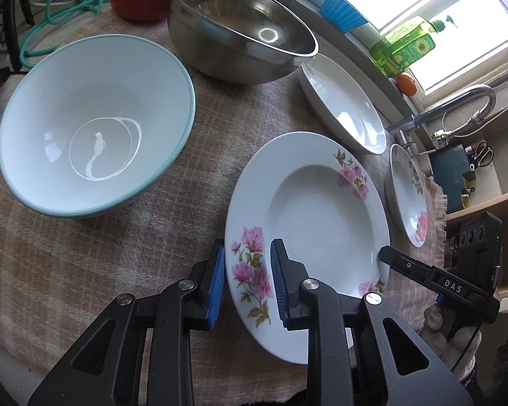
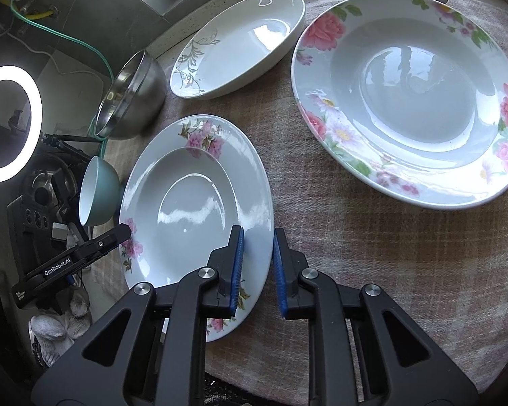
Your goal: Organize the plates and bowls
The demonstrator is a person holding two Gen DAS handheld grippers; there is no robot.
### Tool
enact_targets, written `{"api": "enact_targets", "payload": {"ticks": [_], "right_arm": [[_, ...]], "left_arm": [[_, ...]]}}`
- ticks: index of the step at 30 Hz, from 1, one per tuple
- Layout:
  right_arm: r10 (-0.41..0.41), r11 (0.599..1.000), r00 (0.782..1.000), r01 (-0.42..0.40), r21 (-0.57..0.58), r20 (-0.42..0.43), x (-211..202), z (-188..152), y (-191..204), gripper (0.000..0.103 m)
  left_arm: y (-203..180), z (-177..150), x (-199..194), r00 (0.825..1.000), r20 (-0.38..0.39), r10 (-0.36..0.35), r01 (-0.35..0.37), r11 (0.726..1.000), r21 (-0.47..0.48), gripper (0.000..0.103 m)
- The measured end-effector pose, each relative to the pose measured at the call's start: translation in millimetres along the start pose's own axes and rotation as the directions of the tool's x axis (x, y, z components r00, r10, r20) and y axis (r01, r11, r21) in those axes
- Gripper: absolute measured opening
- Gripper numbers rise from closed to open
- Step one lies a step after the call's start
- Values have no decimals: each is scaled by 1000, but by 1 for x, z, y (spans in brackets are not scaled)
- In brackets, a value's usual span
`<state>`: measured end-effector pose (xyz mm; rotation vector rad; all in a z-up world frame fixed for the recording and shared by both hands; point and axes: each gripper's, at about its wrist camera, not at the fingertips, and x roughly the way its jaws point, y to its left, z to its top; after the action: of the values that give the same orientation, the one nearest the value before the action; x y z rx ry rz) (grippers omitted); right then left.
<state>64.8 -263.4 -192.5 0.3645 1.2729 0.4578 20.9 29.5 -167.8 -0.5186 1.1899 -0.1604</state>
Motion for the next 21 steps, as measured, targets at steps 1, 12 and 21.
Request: {"api": "enact_targets", "payload": {"ticks": [1,12,21], "right_arm": [[-4,1000,1000,4,-3,1,0,-1,1,18],[-22,1000,1000,22,-1,-12,-6,-11,-2,18],[-32,999,999,32,10,-15,-11,-22,-4,19]], "left_arm": [[-1,0,1,1000,0,6,-6,1000,5,23],[-10,-13,1,1000,-21,5,-5,1000,30,23],[-14,-23,0,999,-36,6,-4,999,46,23]]}}
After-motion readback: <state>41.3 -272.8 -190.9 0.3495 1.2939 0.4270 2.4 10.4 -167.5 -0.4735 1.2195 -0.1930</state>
